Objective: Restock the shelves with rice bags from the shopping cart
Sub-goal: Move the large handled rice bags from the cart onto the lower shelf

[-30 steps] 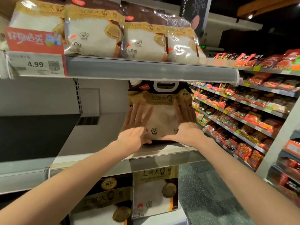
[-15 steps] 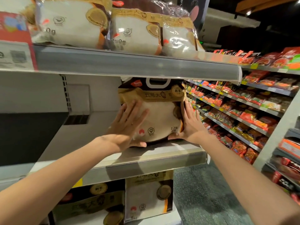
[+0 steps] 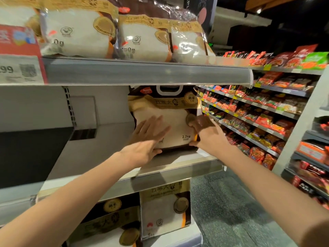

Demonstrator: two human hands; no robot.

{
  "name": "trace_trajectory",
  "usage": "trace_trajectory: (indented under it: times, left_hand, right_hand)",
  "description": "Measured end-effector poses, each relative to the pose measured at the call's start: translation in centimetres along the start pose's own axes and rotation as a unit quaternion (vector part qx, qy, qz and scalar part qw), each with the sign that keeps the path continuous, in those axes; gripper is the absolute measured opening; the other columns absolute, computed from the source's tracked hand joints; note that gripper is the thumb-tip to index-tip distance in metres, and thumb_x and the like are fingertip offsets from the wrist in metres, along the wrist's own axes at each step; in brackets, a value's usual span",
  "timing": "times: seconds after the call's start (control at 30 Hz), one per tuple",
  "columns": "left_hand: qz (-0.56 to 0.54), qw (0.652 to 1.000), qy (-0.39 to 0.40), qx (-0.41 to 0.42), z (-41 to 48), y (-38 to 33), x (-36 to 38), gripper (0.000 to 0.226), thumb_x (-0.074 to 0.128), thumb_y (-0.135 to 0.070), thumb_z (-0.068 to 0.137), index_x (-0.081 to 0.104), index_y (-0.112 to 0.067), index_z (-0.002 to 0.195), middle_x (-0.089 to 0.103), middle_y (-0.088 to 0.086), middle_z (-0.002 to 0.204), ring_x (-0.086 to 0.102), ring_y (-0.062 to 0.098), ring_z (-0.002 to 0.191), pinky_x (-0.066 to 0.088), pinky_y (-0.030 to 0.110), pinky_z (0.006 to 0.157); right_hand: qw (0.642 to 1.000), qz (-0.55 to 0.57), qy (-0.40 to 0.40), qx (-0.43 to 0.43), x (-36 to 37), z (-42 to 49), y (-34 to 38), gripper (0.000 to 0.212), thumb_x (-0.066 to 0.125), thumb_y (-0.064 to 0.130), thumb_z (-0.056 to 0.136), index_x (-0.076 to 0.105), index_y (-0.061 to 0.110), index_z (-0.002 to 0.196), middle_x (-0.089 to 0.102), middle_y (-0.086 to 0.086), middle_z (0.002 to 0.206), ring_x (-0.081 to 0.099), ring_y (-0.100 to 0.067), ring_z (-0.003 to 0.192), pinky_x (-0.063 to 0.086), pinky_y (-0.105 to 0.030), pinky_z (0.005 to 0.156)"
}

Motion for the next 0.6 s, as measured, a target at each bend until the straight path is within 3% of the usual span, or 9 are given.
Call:
trace_trajectory:
  times: [0.07, 0.13, 0.23, 0.3, 0.37, 0.43, 0.5, 0.53, 0.6]
  left_hand:
    - [-0.008, 1.0, -0.02, 0.012, 0.1, 0.2, 0.6, 0.086, 0.066, -0.037, 0.092, 0.011, -0.033, 0.158, -0.006, 0.008, 0.166, -0.003, 0.031, 0.152, 0.005, 0.047, 0.122]
    - [-0.036, 0.998, -0.039, 0.018, 0.2, 0.6, 1.3, 0.087, 0.072, -0.031, 0.085, 0.023, -0.031, 0.157, 0.005, 0.007, 0.166, 0.005, 0.032, 0.152, 0.01, 0.049, 0.12]
    - [-0.046, 0.998, -0.036, -0.009, 0.4, -0.2, 0.8, 0.086, 0.068, -0.023, 0.089, 0.017, -0.034, 0.157, 0.0, 0.005, 0.166, 0.002, 0.031, 0.152, 0.007, 0.048, 0.121]
    - [-0.065, 0.996, 0.007, -0.064, 0.1, -1.8, -0.1, 0.08, 0.058, -0.015, 0.095, 0.012, -0.033, 0.157, -0.002, 0.005, 0.166, 0.001, 0.028, 0.153, 0.009, 0.042, 0.122]
    - [-0.199, 0.968, 0.034, -0.146, -0.4, -3.4, -1.4, 0.06, 0.053, -0.014, 0.097, 0.032, -0.022, 0.152, 0.034, 0.008, 0.157, 0.032, 0.026, 0.143, 0.029, 0.032, 0.11]
    - [-0.3, 0.94, -0.053, -0.155, -1.5, -5.1, -2.6, 0.046, 0.054, -0.022, 0.098, 0.047, -0.017, 0.144, 0.057, 0.005, 0.135, 0.051, 0.022, 0.125, 0.04, 0.031, 0.101]
    - [-0.387, 0.894, -0.193, -0.115, -2.8, -7.5, -3.2, 0.033, 0.056, -0.026, 0.098, 0.059, -0.017, 0.13, 0.063, -0.002, 0.122, 0.056, 0.013, 0.114, 0.046, 0.027, 0.097]
    - [-0.432, 0.868, -0.226, -0.096, -3.5, -9.2, -3.0, 0.027, 0.056, -0.025, 0.098, 0.063, -0.017, 0.123, 0.065, -0.005, 0.116, 0.059, 0.009, 0.106, 0.048, 0.024, 0.092]
    - [-0.502, 0.838, -0.199, -0.079, -4.6, -12.9, -1.8, 0.022, 0.055, -0.027, 0.098, 0.064, -0.018, 0.115, 0.067, -0.008, 0.106, 0.061, 0.005, 0.092, 0.049, 0.021, 0.082]
  right_hand:
    - [0.997, 0.07, 0.035, 0.019, 0.2, -0.4, 0.3, 0.057, 0.068, 0.033, 0.089, 0.042, 0.022, 0.138, 0.052, -0.008, 0.133, 0.053, -0.03, 0.115, 0.042, -0.037, 0.092]
    - [0.993, 0.112, 0.042, 0.021, 0.1, -0.5, 0.2, 0.05, 0.068, 0.025, 0.089, 0.044, 0.022, 0.133, 0.055, -0.008, 0.126, 0.057, -0.028, 0.103, 0.043, -0.032, 0.082]
    - [0.983, 0.157, 0.074, 0.053, 0.0, -0.1, 0.4, 0.041, 0.063, 0.007, 0.091, 0.045, 0.019, 0.126, 0.048, -0.004, 0.117, 0.053, -0.022, 0.091, 0.042, -0.007, 0.063]
    - [0.968, 0.202, 0.082, 0.12, -0.1, -0.5, 0.6, 0.03, 0.054, 0.007, 0.095, 0.052, 0.016, 0.124, 0.051, -0.005, 0.109, 0.057, -0.026, 0.092, 0.053, -0.015, 0.063]
    - [0.957, 0.229, 0.056, 0.171, -0.1, -1.2, 0.6, 0.023, 0.057, 0.013, 0.094, 0.058, 0.012, 0.117, 0.059, -0.009, 0.101, 0.061, -0.029, 0.094, 0.053, -0.033, 0.074]
    - [0.919, 0.33, -0.045, 0.213, -0.7, -3.6, 0.7, 0.021, 0.061, 0.018, 0.094, 0.059, 0.016, 0.115, 0.062, -0.002, 0.094, 0.059, -0.018, 0.087, 0.044, -0.028, 0.073]
    - [0.845, 0.431, -0.166, 0.269, -1.5, -7.2, 1.1, 0.02, 0.06, 0.023, 0.096, 0.057, 0.021, 0.116, 0.064, 0.004, 0.092, 0.059, -0.009, 0.084, 0.04, -0.02, 0.072]
    - [0.811, 0.455, -0.202, 0.307, -1.6, -9.4, 1.0, 0.02, 0.058, 0.023, 0.097, 0.058, 0.019, 0.116, 0.065, 0.001, 0.094, 0.06, -0.007, 0.084, 0.04, -0.018, 0.071]
    - [0.768, 0.499, -0.18, 0.359, -0.8, -13.7, 1.0, 0.02, 0.057, 0.017, 0.098, 0.059, 0.009, 0.116, 0.066, -0.006, 0.088, 0.06, 0.001, 0.064, 0.041, -0.014, 0.059]
Point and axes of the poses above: each hand's wrist, its own z-axis towards the middle knuckle, its own x-axis out of the palm, y = z × x, the point moved 1 cm from there along z, towards the middle knuckle
